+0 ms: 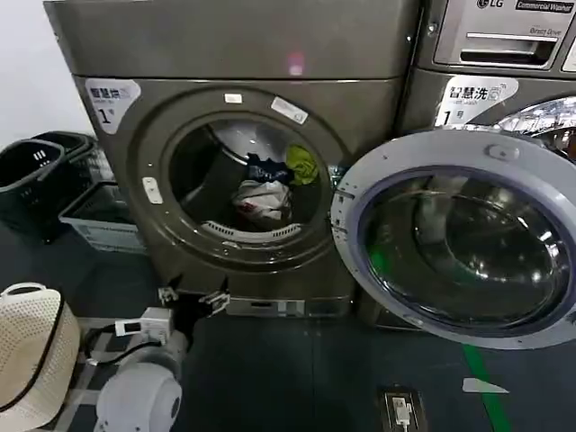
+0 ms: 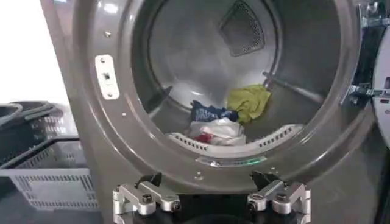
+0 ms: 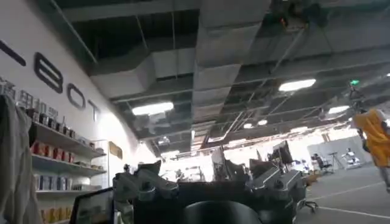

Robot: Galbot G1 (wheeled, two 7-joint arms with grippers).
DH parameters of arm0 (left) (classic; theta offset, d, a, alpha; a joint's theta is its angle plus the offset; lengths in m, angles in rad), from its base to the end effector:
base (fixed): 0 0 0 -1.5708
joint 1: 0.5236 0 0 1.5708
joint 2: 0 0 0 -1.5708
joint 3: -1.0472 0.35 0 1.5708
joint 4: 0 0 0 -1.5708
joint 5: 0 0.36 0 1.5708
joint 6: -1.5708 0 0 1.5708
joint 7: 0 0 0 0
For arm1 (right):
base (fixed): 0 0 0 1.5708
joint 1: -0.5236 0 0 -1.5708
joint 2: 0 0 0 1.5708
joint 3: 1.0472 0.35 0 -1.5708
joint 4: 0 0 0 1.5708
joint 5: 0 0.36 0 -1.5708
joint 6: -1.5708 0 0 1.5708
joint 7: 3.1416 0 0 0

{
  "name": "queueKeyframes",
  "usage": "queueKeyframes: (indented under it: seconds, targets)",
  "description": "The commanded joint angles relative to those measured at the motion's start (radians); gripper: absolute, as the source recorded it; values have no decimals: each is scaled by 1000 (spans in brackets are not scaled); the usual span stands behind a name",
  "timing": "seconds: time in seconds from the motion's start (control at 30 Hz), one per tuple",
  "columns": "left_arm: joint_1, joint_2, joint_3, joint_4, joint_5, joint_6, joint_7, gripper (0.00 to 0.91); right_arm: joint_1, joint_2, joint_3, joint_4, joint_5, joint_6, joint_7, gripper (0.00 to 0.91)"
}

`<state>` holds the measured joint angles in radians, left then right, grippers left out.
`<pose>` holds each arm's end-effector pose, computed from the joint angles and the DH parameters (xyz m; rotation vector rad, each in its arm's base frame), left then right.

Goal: Grasp the clothes from the dryer.

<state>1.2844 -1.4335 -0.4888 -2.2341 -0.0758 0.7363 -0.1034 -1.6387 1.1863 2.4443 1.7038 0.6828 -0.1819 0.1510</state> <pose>0.2454 0.0078 -0.1915 0.0212 -2.8266 -0.1242 -0.1877 -0.4241 -0.0600 2.0261 1.8035 -0.2601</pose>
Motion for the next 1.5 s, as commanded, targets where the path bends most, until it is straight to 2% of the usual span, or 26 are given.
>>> queueKeyframes:
  seconds: [0.03, 1.5]
  targets:
    - [1, 0, 1, -1, 0, 49, -2, 907, 2, 2, -2, 3, 0, 0, 0, 907]
    - [1, -5, 7, 9, -10, 49, -8, 907, 1, 7, -6, 6, 0, -2, 0, 907]
